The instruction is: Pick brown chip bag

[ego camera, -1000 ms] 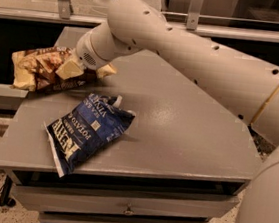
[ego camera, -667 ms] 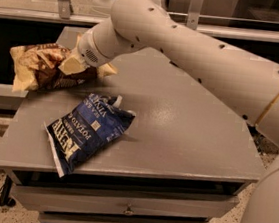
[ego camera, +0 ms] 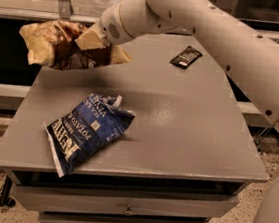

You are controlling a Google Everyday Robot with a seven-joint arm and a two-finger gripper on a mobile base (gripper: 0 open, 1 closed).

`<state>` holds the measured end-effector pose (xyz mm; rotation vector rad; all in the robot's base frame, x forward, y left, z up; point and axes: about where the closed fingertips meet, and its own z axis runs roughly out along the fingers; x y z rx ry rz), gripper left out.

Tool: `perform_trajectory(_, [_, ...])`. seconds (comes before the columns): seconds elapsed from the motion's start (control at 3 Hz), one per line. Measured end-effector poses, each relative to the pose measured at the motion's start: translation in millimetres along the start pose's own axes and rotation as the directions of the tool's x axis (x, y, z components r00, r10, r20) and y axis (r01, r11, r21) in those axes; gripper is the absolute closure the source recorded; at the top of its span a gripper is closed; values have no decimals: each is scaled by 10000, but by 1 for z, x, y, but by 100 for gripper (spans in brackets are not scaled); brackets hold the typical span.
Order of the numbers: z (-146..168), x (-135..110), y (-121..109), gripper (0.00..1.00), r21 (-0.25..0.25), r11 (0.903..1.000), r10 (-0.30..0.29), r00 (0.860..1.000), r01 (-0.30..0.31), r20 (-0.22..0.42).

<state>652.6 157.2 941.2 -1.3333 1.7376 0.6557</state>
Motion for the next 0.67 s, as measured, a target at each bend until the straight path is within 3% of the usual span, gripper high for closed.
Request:
perform_trajectory(0.33, [-35, -30, -27, 100, 229, 9973, 688, 9959, -702, 582])
perform_trajectory(0.67, [-40, -40, -31, 100, 308, 9972, 655, 9951, -680, 743])
